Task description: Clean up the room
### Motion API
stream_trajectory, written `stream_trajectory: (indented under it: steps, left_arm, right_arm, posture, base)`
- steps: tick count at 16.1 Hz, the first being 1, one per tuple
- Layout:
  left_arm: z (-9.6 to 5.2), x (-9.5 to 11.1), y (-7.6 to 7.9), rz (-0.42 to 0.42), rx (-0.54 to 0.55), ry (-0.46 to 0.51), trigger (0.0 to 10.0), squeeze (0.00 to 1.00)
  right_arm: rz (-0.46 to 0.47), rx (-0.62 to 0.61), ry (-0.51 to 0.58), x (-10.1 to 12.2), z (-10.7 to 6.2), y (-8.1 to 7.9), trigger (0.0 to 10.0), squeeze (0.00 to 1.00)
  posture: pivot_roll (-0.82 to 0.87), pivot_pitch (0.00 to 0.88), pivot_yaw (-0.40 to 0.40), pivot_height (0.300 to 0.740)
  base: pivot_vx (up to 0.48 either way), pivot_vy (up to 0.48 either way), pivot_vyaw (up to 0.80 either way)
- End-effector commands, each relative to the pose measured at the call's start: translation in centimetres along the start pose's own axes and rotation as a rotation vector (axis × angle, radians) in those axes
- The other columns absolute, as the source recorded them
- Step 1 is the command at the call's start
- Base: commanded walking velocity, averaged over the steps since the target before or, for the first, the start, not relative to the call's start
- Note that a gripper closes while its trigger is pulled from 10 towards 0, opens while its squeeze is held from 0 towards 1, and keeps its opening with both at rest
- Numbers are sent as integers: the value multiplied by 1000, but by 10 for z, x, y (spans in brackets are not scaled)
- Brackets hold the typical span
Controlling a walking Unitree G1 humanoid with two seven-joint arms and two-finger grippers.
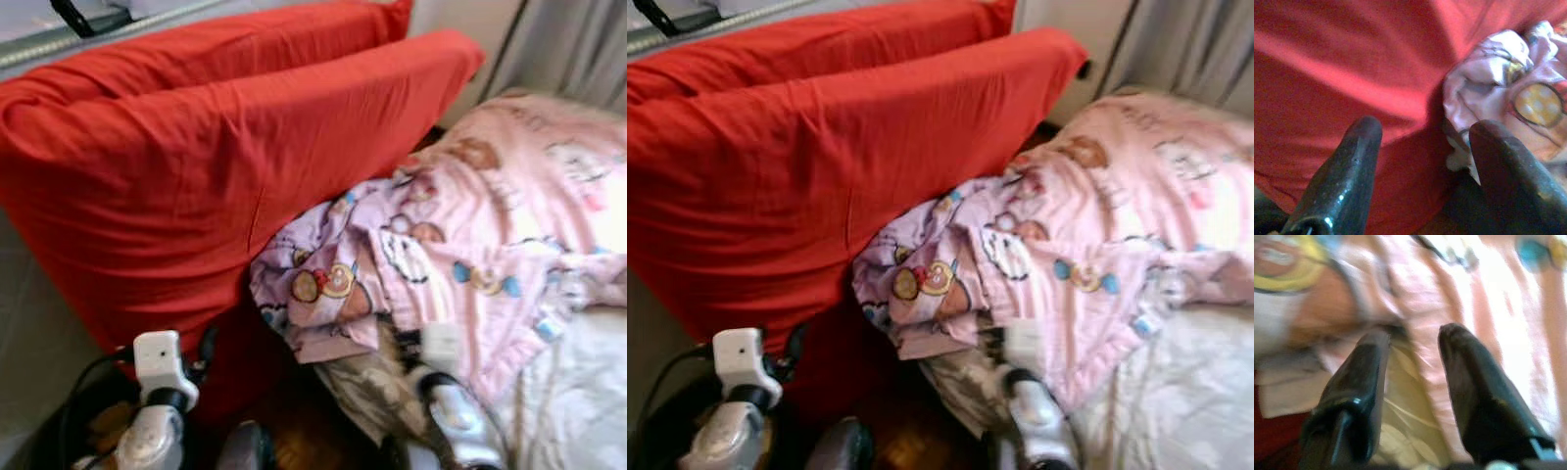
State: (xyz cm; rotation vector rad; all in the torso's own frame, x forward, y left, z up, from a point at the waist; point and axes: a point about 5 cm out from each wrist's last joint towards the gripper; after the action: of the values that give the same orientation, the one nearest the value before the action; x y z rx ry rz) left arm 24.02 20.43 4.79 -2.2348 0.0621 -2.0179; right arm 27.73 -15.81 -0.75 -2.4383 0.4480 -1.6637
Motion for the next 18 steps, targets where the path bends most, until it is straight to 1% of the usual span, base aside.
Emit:
stream_trajectory:
  steps: [1, 3, 4, 5, 8, 9, 11, 12, 13, 14, 18]
  left_arm:
    - [-5, -9, -1, -6, -8, -34, 10000, 0]
    - [-6, -10, -1, -3, -11, -36, 10000, 0]
    - [-6, -10, -1, -1, -12, -38, 10000, 0]
    - [-8, -12, -1, 3, -16, -42, 10000, 0]
    - [-13, -12, -3, 20, -32, -51, 10000, 0]
    - [-14, -12, -3, 22, -32, -52, 10000, 0]
    - [-22, -14, -7, 43, -45, -68, 10000, 0]
    - [-25, -14, -9, 46, -45, -71, 10000, 0]
    - [-27, -14, -10, 51, -46, -74, 10000, 0]
    - [-29, -14, -11, 58, -49, -80, 10000, 0]
    - [-34, -15, -15, 65, -53, -101, 10000, 0]
  right_arm:
    - [90, -92, -53, -9, -3, 12, 10000, 0]
    - [175, -157, -77, -11, -2, 19, 10000, 0]
    - [207, -193, -92, -12, -2, 23, 10000, 961]
    - [296, -277, -139, -17, -4, 32, 10000, 1000]
    - [296, -328, -171, -21, -6, 40, 10000, 1000]
    - [301, -334, -172, -21, -7, 41, 10000, 1000]
    - [340, -350, -145, -18, -6, 41, 10000, 1000]
    - [355, -343, -144, -18, -5, 40, 10000, 792]
    - [349, -327, -156, -19, -5, 38, 10000, 78]
    - [354, -329, -155, -19, -5, 38, 10000, 0]
    - [370, -353, -148, -18, -5, 43, 10000, 0]
  posture:
    - [39, 117, -6, 619]
    - [46, 126, -4, 619]
    - [54, 136, 0, 619]
    - [65, 149, 4, 619]
    - [88, 184, 21, 619]
    - [90, 187, 23, 619]
    - [94, 217, 38, 619]
    - [97, 223, 41, 619]
    - [101, 230, 45, 619]
    - [106, 239, 49, 619]
    - [108, 254, 51, 619]
  base:
    - [0, 0, 0]
    - [0, 0, 0]
    - [0, 0, 0]
    - [0, 0, 0]
    - [0, 0, 0]
    - [0, 0, 0]
    - [0, 0, 0]
    - [0, 0, 0]
    - [0, 0, 0]
    - [0, 0, 0]
    - [0, 0, 0]
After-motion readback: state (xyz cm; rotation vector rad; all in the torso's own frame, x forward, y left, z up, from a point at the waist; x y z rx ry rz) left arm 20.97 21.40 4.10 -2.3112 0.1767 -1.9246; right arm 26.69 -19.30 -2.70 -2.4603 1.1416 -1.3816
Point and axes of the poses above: a point about 5 cm out from each wrist's last joint towards the gripper, its own z axis pointing out of the wrist towards the gripper, its own x axis along the axis of the wrist's last joint, y = z × x, and after that the axes turned 10 degrees about z, right-handed
